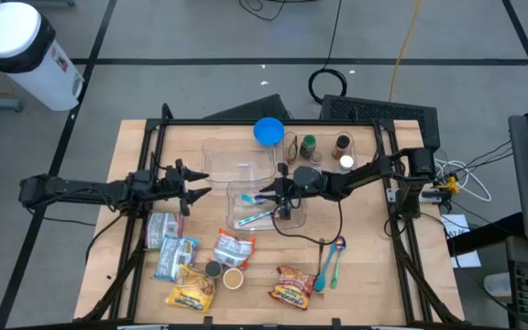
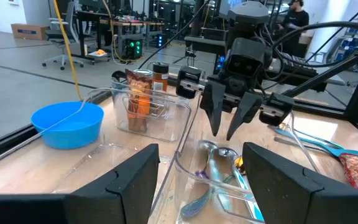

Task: Pick & Place Food Item
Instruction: Put the green spoon into the bottom transparent bin

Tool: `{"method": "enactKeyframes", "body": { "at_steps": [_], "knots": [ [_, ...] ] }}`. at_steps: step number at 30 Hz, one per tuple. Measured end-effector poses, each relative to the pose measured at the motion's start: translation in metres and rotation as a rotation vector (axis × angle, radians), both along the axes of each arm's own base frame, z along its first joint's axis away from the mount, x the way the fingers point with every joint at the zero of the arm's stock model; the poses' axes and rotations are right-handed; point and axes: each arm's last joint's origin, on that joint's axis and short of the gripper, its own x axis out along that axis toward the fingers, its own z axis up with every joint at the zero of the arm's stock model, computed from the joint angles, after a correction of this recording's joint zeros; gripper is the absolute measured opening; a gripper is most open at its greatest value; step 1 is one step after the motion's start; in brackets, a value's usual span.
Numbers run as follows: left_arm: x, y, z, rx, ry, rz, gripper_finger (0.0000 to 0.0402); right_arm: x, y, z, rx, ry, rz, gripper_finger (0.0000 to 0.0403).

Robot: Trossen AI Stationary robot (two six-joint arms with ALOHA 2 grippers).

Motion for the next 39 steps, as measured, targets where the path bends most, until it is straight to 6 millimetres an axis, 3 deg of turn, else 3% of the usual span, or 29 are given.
{"method": "enactKeyframes", "body": {
  "at_steps": [4, 8, 15, 20, 24, 29, 35, 39],
  "knots": [
    [0.0, 0.0, 0.0, 0.0, 0.0, 0.0, 0.0241, -0.001, 0.002, 0.005, 0.01, -0.003, -0.046, 0.0094],
    [0.0, 0.0, 0.0, 0.0, 0.0, 0.0, 0.0241, -0.007, 0.018, 0.029, -0.001, -0.045, 0.0, 0.012],
    [0.0, 0.0, 0.0, 0.0, 0.0, 0.0, 0.0241, -0.039, 0.075, 0.078, -0.053, -0.018, 0.194, 0.017],
    [0.0, 0.0, 0.0, 0.0, 0.0, 0.0, 0.0241, -0.065, 0.119, 0.093, 0.041, 0.034, 0.321, 0.0205],
    [0.0, 0.0, 0.0, 0.0, 0.0, 0.0, 0.0241, -0.081, 0.15, 0.093, 0.159, 0.1, 0.389, 0.0214],
    [0.0, 0.0, 0.0, 0.0, 0.0, 0.0, 0.0241, -0.1, 0.181, 0.087, 0.187, 0.194, 0.471, 0.0206],
    [0.0, 0.0, 0.0, 0.0, 0.0, 0.0, 0.0241, -0.121, 0.202, 0.077, 0.226, 0.321, 0.38, 0.0191],
    [0.0, 0.0, 0.0, 0.0, 0.0, 0.0, 0.0241, -0.136, 0.205, 0.063, 0.313, 0.512, 0.235, 0.0181]
  ]
}}
